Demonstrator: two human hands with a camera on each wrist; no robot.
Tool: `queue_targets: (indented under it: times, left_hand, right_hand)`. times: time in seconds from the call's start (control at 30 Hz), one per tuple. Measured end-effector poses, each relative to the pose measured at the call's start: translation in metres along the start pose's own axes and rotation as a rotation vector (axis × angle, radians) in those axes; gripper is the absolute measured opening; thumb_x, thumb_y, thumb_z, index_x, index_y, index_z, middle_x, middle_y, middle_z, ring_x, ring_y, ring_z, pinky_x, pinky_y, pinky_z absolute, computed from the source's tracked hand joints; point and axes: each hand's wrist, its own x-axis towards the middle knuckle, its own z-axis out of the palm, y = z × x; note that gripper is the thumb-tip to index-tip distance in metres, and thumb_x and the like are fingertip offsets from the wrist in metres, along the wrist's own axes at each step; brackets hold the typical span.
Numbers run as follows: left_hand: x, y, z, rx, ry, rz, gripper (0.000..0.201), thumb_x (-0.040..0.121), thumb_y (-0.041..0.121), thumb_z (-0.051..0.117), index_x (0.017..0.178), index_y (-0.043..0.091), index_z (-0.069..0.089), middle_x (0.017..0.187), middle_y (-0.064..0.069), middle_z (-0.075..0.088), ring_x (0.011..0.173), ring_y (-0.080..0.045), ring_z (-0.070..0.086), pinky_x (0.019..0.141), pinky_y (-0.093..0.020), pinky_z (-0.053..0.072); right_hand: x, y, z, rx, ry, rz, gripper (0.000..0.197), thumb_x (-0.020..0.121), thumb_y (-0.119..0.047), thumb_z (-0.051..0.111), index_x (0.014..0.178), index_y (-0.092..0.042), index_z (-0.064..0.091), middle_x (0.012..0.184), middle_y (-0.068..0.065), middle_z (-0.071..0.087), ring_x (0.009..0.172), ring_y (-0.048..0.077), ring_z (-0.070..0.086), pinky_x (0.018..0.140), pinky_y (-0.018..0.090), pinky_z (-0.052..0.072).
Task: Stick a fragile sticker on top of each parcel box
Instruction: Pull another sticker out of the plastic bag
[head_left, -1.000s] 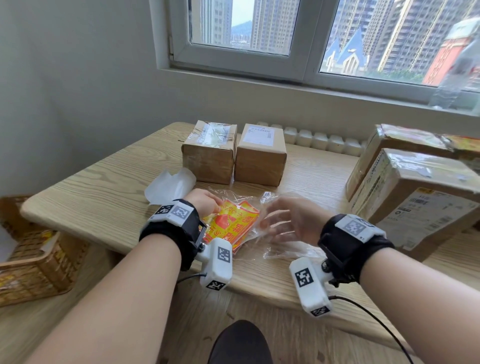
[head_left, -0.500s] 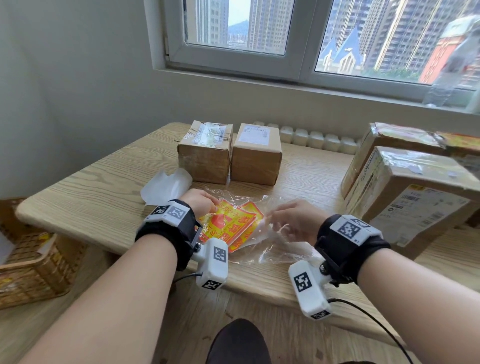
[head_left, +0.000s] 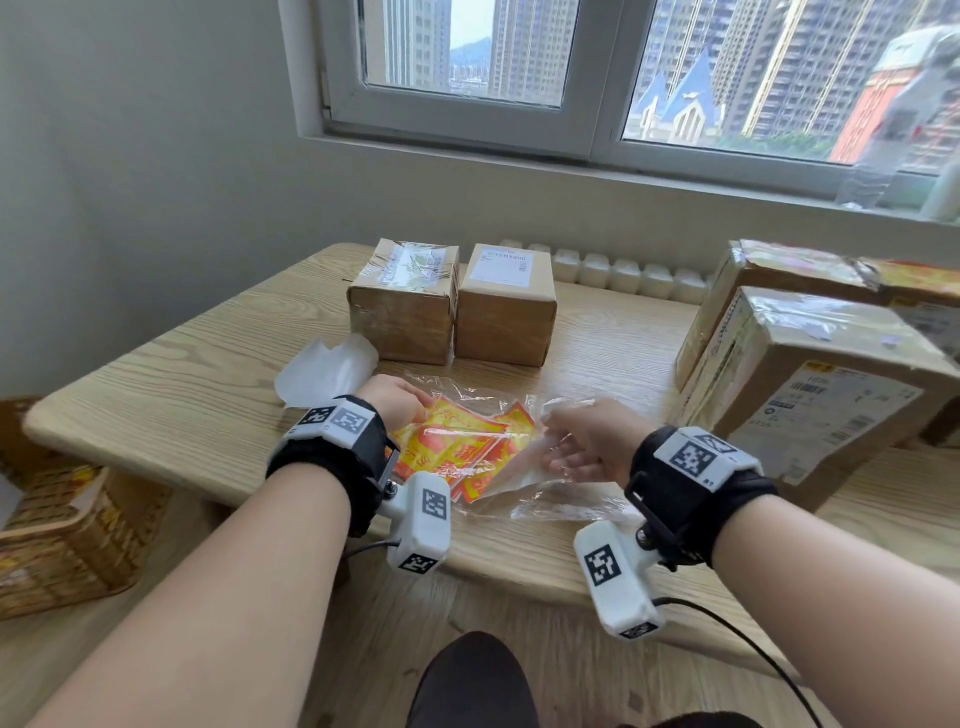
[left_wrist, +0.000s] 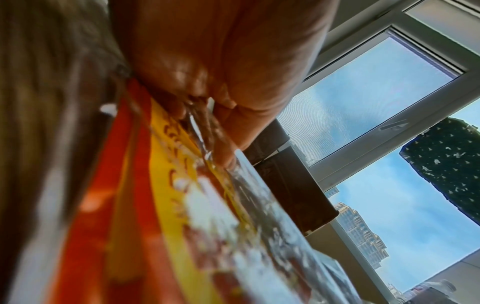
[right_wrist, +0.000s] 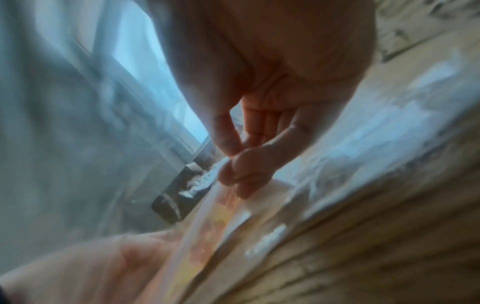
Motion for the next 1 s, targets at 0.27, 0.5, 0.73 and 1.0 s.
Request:
queue_targets:
  times: [0.27,0.5,0.73,1.0]
  left_hand:
    - [0.006,-0.006,0.004,-0.008,0.003,-0.026,0.029,0.082,0.004,0.070,0.109,0.014,0.068,0.124,-0.006,0.061,0.112,-0.020,0.055,0.084,-0.025,0.040]
    - [0.013,-0.007,0.010,0.054,0.069,-0.041,0.010,0.080,0.015,0.074,0.085,0.021,0.068,0.118,-0.003,0.065,0.109,-0.019,0.059,0.093,-0.030,0.047]
    - [0.014,-0.007,0.013,0.114,0.095,-0.023,0.007,0.086,0.022,0.067,0.091,0.024,0.071,0.116,-0.002,0.067,0.107,-0.019,0.061,0.095,-0.033,0.049]
    - [0.014,-0.007,0.003,0.126,0.024,-0.023,0.030,0.094,0.024,0.057,0.122,0.019,0.064,0.128,-0.004,0.060,0.104,-0.019,0.056,0.081,-0.022,0.039]
  right_hand:
    - [-0.002,0.011,-0.001,0.026,-0.022,0.034,0.018,0.090,-0.004,0.053,0.071,-0.003,0.053,0.056,0.009,0.051,0.042,0.015,0.047,0.037,0.020,0.034]
    - [-0.002,0.013,-0.001,0.095,-0.059,0.104,0.027,0.094,-0.004,0.042,0.068,-0.010,0.046,0.048,0.003,0.041,0.032,0.010,0.037,0.031,0.016,0.028]
    - [-0.003,0.015,-0.001,0.106,-0.052,0.075,0.021,0.095,-0.005,0.045,0.075,-0.006,0.051,0.052,0.005,0.045,0.037,0.010,0.039,0.033,0.017,0.031]
    - [-0.002,0.018,-0.001,0.086,-0.048,0.068,0.014,0.092,-0.004,0.049,0.079,-0.005,0.055,0.051,0.006,0.047,0.037,0.013,0.039,0.034,0.019,0.030]
